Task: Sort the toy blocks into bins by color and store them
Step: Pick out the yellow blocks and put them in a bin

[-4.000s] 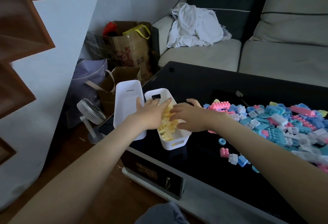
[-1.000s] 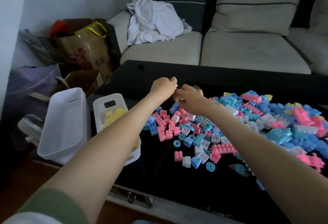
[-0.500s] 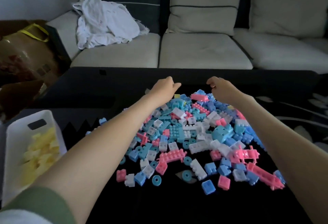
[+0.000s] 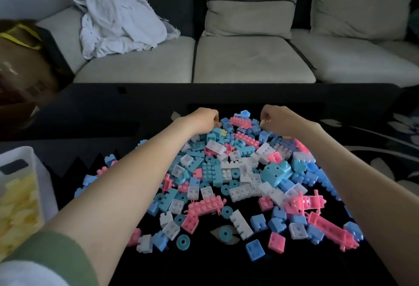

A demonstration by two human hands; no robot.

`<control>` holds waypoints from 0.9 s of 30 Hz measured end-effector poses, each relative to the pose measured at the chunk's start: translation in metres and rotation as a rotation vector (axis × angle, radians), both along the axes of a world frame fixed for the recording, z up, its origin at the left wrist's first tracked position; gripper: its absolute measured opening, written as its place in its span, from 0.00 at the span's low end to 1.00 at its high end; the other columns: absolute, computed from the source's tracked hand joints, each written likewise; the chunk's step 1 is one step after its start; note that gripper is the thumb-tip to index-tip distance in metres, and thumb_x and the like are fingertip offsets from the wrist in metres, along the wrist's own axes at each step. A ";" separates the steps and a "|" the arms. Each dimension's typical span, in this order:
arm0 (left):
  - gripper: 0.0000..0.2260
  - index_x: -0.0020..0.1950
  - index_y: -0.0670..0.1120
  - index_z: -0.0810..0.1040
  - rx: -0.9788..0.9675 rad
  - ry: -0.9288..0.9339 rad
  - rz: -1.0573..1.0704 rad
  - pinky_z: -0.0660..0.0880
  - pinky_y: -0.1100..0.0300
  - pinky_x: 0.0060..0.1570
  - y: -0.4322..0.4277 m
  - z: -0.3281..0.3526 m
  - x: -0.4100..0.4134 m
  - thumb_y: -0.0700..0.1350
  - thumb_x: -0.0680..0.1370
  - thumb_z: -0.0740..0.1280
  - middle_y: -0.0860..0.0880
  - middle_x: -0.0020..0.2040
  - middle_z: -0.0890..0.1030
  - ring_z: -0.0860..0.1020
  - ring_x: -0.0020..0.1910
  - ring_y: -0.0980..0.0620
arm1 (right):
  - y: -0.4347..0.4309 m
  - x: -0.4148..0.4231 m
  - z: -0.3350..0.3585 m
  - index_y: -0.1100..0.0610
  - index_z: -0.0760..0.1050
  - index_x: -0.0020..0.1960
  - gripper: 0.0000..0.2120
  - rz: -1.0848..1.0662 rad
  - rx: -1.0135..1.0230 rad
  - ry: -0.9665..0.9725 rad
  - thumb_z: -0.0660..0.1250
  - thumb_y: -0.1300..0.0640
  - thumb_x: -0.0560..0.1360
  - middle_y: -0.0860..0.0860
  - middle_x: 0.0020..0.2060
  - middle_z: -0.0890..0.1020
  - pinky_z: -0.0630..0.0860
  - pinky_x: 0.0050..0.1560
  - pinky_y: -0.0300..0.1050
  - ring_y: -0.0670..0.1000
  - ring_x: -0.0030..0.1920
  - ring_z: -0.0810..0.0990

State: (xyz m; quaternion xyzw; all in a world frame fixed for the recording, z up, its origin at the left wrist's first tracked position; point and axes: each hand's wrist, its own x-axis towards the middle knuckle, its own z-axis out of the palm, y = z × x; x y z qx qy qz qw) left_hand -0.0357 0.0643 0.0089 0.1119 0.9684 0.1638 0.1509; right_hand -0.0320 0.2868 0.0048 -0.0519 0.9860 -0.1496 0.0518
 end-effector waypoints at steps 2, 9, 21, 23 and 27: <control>0.10 0.58 0.44 0.75 0.033 0.014 0.016 0.70 0.59 0.46 0.000 0.000 0.005 0.48 0.80 0.62 0.46 0.54 0.76 0.75 0.51 0.49 | 0.001 0.005 0.004 0.53 0.69 0.51 0.05 -0.017 -0.043 0.033 0.62 0.57 0.77 0.51 0.41 0.76 0.71 0.34 0.42 0.50 0.38 0.76; 0.08 0.54 0.44 0.74 0.105 0.194 0.086 0.65 0.61 0.37 -0.012 0.022 0.039 0.40 0.81 0.56 0.46 0.52 0.77 0.74 0.44 0.51 | -0.024 0.038 0.037 0.55 0.71 0.58 0.11 0.073 -0.105 0.148 0.64 0.56 0.76 0.50 0.49 0.72 0.66 0.36 0.35 0.46 0.41 0.72; 0.04 0.48 0.51 0.72 0.007 0.473 0.395 0.68 0.58 0.34 -0.200 0.080 0.179 0.43 0.79 0.59 0.51 0.43 0.78 0.74 0.37 0.55 | -0.238 0.158 0.087 0.50 0.75 0.57 0.11 0.716 -0.318 0.160 0.63 0.57 0.76 0.48 0.51 0.72 0.67 0.44 0.29 0.44 0.49 0.72; 0.05 0.49 0.50 0.74 -0.014 0.447 0.512 0.73 0.55 0.38 -0.239 0.080 0.210 0.44 0.79 0.59 0.49 0.44 0.79 0.76 0.40 0.52 | -0.281 0.176 0.081 0.53 0.76 0.58 0.11 0.829 -0.322 0.126 0.62 0.60 0.77 0.50 0.51 0.71 0.65 0.44 0.23 0.44 0.48 0.70; 0.03 0.49 0.49 0.73 -0.031 0.396 0.608 0.70 0.59 0.39 -0.282 0.071 0.247 0.43 0.79 0.60 0.47 0.46 0.78 0.75 0.41 0.53 | -0.336 0.194 0.062 0.54 0.73 0.62 0.14 0.877 -0.294 0.020 0.60 0.62 0.78 0.48 0.50 0.67 0.61 0.47 0.31 0.48 0.52 0.70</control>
